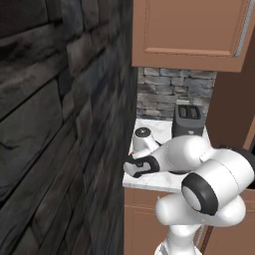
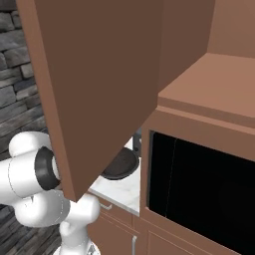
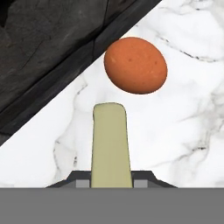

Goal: Pick the egg and butter from the fridge and place them by the bowl for mixing.

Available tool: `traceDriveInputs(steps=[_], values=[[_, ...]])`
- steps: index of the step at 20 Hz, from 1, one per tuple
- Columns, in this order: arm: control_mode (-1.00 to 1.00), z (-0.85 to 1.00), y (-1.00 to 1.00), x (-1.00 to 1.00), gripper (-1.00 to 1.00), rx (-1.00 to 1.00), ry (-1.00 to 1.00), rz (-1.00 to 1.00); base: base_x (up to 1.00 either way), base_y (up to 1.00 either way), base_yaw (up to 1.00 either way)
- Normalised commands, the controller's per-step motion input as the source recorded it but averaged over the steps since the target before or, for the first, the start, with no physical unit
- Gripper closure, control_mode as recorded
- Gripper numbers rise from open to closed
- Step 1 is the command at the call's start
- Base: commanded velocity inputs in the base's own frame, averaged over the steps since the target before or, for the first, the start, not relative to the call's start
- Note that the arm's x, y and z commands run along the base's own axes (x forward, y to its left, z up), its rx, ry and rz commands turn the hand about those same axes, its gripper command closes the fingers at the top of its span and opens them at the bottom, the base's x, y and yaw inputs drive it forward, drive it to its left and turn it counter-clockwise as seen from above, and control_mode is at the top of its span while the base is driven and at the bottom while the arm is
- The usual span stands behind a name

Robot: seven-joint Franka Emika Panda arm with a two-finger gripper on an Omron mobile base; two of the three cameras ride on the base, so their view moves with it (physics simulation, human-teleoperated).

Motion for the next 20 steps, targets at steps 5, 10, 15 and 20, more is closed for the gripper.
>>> traceDriveInputs(steps=[5,10,15,20], values=[[-1.0,-0.16,-0.09,0.0,1.0,0.0,0.0,0.02,0.0,0.0,0.0],[-1.0,-0.12,-0.07,0.0,1.0,0.0,0.0,0.0,0.0,0.0,0.0],[-1.0,-0.08,-0.05,0.01,-1.0,0.0,0.0,0.0,0.0,0.0,0.0],[-1.0,-0.01,-0.1,0.0,-1.0,0.0,0.0,0.0,0.0,0.0,0.0]])
